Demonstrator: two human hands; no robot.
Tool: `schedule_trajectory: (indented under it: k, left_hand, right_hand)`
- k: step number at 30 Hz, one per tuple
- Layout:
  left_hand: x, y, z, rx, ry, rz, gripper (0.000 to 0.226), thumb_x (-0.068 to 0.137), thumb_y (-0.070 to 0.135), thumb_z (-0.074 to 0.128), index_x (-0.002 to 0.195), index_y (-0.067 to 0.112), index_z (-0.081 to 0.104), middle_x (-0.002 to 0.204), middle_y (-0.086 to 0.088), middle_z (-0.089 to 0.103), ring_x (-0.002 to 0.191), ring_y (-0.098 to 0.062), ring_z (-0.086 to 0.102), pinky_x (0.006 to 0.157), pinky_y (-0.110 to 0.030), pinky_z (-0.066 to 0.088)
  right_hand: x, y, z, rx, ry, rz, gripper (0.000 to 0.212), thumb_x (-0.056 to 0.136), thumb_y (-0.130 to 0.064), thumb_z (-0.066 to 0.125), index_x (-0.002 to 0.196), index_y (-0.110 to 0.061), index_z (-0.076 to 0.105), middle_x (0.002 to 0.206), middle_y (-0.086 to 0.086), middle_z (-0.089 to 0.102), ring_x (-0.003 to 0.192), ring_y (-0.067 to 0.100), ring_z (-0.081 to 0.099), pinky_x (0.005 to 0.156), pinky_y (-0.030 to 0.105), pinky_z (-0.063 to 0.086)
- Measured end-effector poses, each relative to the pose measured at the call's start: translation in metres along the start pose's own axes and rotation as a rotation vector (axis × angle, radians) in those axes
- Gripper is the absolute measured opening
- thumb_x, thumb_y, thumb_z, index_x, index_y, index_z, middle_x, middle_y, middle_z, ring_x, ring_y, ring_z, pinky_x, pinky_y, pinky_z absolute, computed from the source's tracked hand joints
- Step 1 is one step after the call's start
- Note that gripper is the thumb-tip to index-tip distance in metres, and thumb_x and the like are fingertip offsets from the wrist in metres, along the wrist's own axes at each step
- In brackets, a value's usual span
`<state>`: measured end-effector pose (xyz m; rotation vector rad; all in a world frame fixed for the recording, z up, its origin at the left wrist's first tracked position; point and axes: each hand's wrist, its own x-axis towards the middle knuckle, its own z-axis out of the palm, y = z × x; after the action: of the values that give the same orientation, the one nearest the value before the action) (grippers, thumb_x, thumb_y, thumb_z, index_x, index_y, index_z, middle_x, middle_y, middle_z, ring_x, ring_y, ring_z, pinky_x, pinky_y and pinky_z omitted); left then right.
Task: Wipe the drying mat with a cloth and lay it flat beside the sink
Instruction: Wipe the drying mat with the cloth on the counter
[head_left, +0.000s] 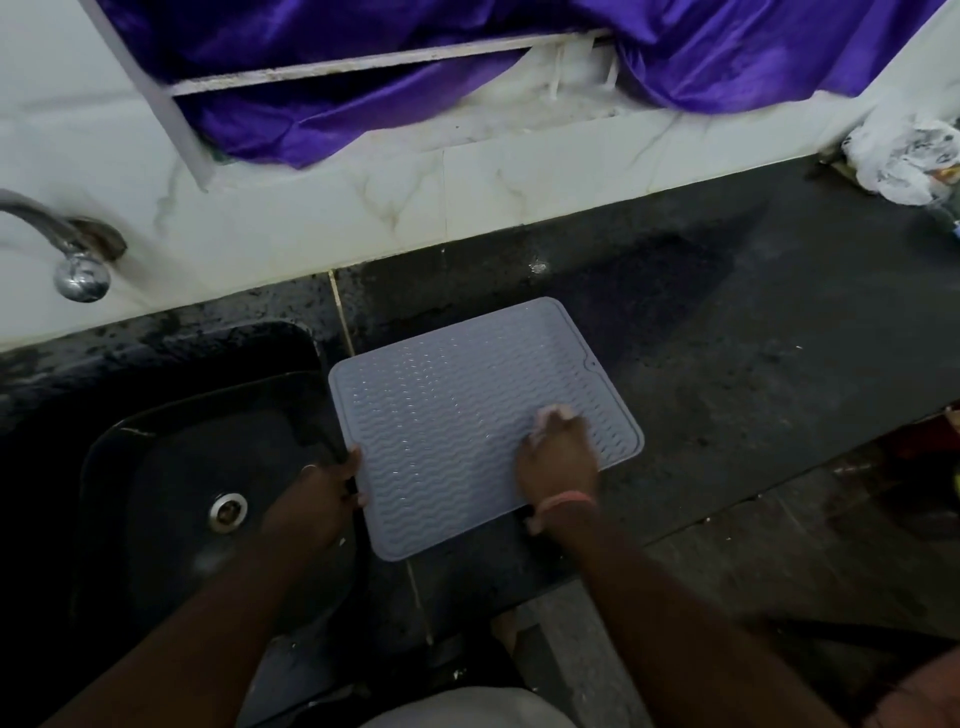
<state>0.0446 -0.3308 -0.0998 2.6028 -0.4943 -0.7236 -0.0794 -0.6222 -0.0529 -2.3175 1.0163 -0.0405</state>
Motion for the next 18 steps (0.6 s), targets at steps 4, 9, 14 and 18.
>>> schedule_trajectory:
  k: [4,9,14,18]
  left_hand:
    - [0.0,0.004,-0.008,0.069,0.003,0.048,0.053,0.1,0.026,0.055,0.144,0.044,0.033,0.136,-0.002,0.059,0.115,-0.022,0.063,0.095,-0.029,0.049]
    - [-0.001,0.008,-0.016,0.103,-0.031,0.014,0.05,0.096,0.037,0.054,0.145,0.03,0.046,0.13,-0.012,0.062,0.114,-0.029,0.062,0.097,-0.04,0.051]
    - [0.002,-0.004,-0.009,0.065,-0.058,0.011,0.062,0.088,0.051,0.047,0.147,0.044,0.031,0.134,-0.009,0.057,0.111,-0.026,0.063,0.095,-0.044,0.054]
    - [-0.007,0.012,-0.012,0.147,-0.003,0.032,0.059,0.097,0.04,0.05,0.152,0.035,0.029,0.133,-0.012,0.057,0.115,-0.029,0.06,0.097,-0.044,0.052]
  right_hand:
    - [-0.09,-0.069,0.064,-0.013,-0.283,-0.338,0.055,0.088,-0.039,0.047,0.134,-0.009,0.052,0.132,0.013,0.05,0.112,0.032,0.059,0.097,0.04,0.051]
    - [-0.093,-0.079,0.045,0.092,-0.372,-0.409,0.028,0.089,-0.04,0.049,0.095,-0.018,0.066,0.094,0.006,0.062,0.085,0.022,0.06,0.082,0.041,0.054]
    - [0.016,0.019,-0.035,-0.028,0.025,0.091,0.044,0.095,-0.049,0.048,0.113,-0.012,0.064,0.104,0.007,0.068,0.096,0.025,0.066,0.087,0.033,0.05]
    - [0.027,0.044,-0.046,-0.191,0.004,0.21,0.04,0.097,-0.026,0.044,0.125,0.0,0.057,0.131,0.021,0.059,0.119,0.037,0.056,0.1,0.039,0.046]
